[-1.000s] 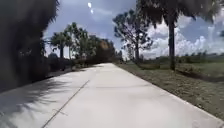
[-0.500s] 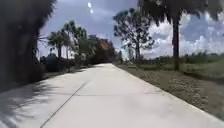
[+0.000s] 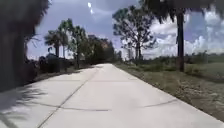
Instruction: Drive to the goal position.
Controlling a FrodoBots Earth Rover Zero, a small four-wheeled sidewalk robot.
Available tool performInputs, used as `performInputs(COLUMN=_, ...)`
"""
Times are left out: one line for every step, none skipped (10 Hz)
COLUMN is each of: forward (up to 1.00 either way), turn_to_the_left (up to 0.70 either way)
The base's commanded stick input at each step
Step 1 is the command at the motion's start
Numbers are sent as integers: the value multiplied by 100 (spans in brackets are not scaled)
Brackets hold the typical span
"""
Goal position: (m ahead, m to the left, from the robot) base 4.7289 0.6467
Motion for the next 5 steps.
performInputs(forward=85, turn_to_the_left=0)
performInputs(forward=85, turn_to_the_left=0)
performInputs(forward=85, turn_to_the_left=0)
performInputs(forward=85, turn_to_the_left=0)
performInputs(forward=85, turn_to_the_left=0)
